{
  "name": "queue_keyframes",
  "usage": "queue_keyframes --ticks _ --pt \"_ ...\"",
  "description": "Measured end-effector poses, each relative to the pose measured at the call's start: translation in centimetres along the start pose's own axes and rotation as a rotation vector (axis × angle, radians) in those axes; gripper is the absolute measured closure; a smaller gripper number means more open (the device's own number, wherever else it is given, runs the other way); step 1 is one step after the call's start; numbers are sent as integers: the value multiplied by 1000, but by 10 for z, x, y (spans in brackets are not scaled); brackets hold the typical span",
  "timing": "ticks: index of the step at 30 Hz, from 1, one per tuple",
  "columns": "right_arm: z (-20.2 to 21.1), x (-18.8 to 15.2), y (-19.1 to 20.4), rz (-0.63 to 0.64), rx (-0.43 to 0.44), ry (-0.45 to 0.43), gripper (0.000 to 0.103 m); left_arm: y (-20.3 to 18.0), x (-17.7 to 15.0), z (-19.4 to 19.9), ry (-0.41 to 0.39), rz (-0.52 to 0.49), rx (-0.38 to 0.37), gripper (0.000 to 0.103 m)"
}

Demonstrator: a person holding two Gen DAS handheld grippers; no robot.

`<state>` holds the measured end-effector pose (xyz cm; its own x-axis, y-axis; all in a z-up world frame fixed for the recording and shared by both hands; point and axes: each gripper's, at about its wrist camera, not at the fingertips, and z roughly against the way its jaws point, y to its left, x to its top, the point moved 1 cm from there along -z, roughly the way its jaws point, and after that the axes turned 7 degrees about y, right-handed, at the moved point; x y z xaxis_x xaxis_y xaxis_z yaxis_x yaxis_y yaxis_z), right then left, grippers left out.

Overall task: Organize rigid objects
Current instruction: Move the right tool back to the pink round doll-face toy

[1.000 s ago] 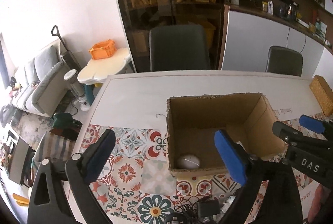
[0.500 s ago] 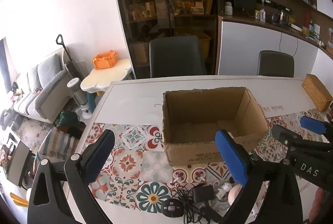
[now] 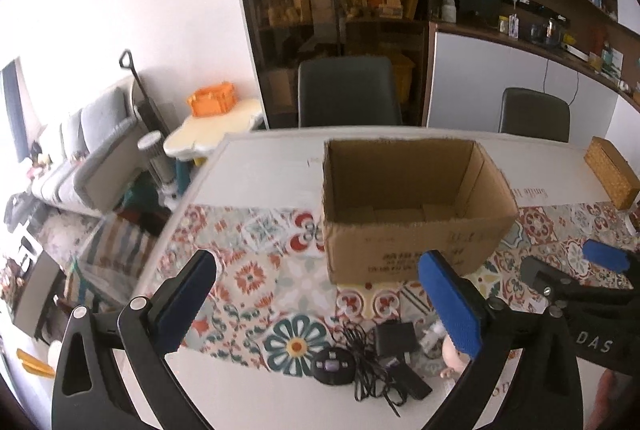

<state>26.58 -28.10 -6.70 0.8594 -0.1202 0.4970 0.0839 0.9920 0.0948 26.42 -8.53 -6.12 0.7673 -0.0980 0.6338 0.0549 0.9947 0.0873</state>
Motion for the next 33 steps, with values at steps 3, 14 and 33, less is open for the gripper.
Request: queue_keyframes --ticks 3,14,33 --pt "-8 -7 0 -5 4 32 12 0 -7 -5 23 2 6 0" --pt "-40 -34 -1 -3 23 136 12 -3 -40 -33 138 -8 13 0" --pt "-101 -66 -1 10 37 306 12 -11 -79 -87 321 -36 15 0"
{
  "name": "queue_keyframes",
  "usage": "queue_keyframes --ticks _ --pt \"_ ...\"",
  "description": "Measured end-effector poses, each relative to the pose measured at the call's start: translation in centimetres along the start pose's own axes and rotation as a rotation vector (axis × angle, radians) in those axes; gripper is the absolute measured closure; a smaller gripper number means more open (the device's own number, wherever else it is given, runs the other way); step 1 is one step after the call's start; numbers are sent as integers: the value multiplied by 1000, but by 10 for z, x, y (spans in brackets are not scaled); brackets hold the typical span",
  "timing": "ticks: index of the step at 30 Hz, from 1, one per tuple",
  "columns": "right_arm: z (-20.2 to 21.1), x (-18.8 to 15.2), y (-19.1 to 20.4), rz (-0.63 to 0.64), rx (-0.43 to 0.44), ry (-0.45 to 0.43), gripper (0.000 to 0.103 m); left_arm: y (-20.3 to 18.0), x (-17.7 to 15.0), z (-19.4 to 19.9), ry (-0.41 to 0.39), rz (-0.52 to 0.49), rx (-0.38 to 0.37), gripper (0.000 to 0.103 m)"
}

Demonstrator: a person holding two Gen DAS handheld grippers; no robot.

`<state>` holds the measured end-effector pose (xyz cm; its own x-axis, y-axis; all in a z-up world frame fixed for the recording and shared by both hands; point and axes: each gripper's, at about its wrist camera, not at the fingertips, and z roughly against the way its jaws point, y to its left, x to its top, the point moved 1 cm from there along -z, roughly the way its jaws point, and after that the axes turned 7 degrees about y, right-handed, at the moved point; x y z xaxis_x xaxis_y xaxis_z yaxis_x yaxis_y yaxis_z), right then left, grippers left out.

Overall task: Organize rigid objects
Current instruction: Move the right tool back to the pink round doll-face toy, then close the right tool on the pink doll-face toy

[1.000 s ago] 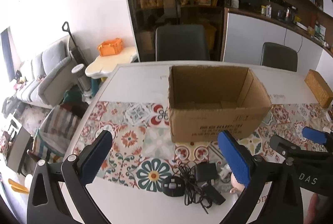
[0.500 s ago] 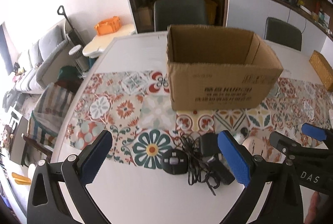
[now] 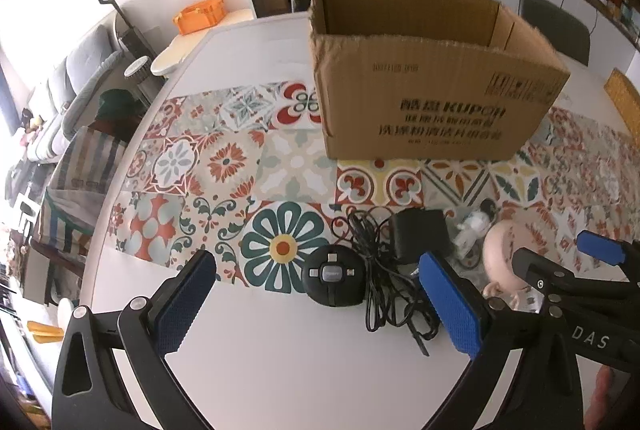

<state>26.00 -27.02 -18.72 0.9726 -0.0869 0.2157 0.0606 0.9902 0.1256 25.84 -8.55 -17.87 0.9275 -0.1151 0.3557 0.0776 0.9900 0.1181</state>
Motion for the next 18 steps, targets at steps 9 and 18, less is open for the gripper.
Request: queue_keyframes --ticks 9,18 --pt "-35 -1 -5 -4 3 75 12 -5 -4 -28 66 -4 15 0" --pt "-63 2 -5 -8 -1 129 12 -9 -4 -49 115 -6 20 0"
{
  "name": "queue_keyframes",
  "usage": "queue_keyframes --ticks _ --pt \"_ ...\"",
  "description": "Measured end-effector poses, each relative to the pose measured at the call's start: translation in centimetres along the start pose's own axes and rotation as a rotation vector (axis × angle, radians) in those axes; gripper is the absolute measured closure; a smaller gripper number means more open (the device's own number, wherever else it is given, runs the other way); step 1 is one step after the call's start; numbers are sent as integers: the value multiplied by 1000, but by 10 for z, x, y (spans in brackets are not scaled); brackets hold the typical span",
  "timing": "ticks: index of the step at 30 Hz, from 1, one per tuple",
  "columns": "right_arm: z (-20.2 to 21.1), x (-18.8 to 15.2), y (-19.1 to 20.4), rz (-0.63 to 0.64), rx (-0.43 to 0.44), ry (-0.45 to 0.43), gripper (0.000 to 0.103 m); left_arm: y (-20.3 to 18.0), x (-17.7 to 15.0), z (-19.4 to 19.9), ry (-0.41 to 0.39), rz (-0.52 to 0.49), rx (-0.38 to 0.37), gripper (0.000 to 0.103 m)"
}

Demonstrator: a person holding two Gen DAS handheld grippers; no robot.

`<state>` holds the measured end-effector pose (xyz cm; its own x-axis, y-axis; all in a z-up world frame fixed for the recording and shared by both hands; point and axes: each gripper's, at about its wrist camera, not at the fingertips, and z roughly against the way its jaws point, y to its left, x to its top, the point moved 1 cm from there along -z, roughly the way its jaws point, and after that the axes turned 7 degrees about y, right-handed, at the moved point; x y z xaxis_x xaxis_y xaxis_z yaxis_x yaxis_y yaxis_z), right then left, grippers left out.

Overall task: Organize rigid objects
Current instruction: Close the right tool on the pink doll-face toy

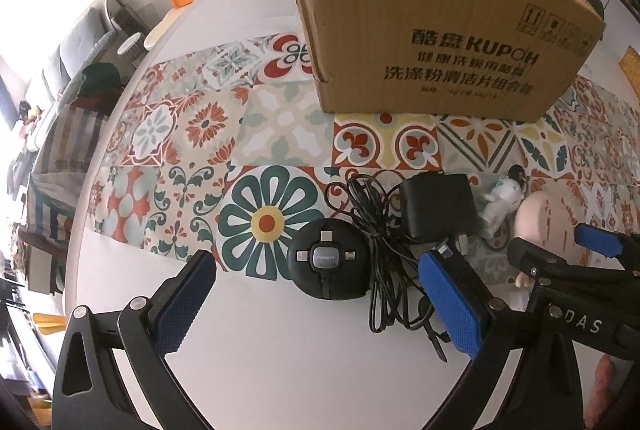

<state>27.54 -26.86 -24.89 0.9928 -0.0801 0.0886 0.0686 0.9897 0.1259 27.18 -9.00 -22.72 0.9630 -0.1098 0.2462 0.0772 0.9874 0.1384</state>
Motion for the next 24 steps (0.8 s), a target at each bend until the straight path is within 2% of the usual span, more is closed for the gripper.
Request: queue_keyframes --ticks 7,10,14,20,24 --pt "-21 12 6 2 -4 40 16 3 2 -7 10 8 11 0" --pt "-26 16 8 9 -39 37 18 3 1 -9 17 7 5 0" --pt "-26 18 14 30 -77 14 29 2 -1 -12 25 10 -2 0" --pt "-28 20 22 27 -75 -6 29 2 -3 -10 17 6 0 0" --pt "-13 7 17 10 -74 -33 29 2 -5 -4 -1 6 -12 0"
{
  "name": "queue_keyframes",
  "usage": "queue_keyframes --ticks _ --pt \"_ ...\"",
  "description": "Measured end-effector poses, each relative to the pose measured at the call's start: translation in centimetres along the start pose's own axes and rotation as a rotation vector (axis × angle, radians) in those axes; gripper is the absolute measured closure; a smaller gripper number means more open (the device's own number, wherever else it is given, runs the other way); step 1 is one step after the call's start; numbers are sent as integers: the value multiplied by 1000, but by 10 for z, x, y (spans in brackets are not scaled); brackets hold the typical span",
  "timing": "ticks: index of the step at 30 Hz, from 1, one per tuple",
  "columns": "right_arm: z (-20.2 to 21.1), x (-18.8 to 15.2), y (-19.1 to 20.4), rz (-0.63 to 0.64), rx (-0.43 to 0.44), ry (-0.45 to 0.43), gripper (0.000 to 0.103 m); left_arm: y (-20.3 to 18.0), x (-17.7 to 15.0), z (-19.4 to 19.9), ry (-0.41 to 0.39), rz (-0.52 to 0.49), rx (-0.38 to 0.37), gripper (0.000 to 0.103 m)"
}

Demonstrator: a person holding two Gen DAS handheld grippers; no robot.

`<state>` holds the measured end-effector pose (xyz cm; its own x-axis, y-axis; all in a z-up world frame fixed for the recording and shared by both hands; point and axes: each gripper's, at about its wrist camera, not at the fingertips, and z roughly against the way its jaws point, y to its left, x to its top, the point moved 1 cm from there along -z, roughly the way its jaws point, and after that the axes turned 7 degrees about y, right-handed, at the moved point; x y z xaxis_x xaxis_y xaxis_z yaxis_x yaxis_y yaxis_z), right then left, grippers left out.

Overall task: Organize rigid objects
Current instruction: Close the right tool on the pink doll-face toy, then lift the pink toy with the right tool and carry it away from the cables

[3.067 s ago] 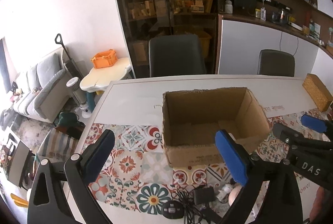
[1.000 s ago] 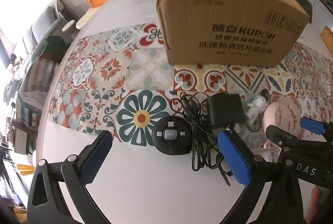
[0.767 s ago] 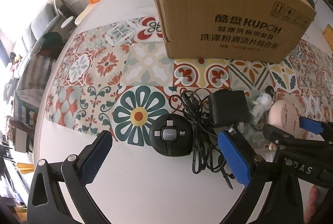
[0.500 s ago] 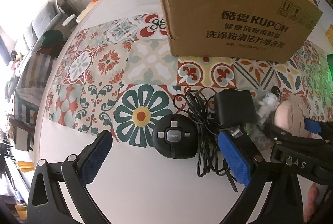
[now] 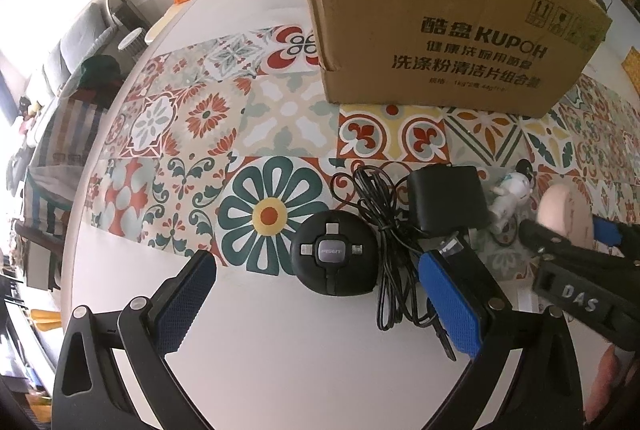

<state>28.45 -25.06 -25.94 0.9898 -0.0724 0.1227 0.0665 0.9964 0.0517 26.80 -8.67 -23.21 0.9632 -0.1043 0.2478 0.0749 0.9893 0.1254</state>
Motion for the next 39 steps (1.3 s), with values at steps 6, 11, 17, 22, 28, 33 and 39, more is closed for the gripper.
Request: queue_keyframes --ticks 6,11,17,22,28,33,39 --pt "36 -12 -12 -42 -4 -76 29 -3 -1 16 -45 -28 -33 0" --pt "61 -24 -17 -68 2 -118 29 -9 -7 35 -103 -80 -58 0" --pt "75 -50 -28 -102 0 -135 29 -29 -24 55 -171 -184 -49 0" --pt "74 -67 -50 -144 -20 -128 29 -47 -33 61 -183 -205 -104 0" --pt "72 -94 -82 -205 -46 -119 29 -74 -50 71 -217 -202 -131 0" --pt "68 -109 -108 -205 -61 -116 29 -98 -62 71 -214 -178 -162 0" --pt "61 -118 -136 -174 -87 -99 29 -124 -74 62 -194 -106 -202 0"
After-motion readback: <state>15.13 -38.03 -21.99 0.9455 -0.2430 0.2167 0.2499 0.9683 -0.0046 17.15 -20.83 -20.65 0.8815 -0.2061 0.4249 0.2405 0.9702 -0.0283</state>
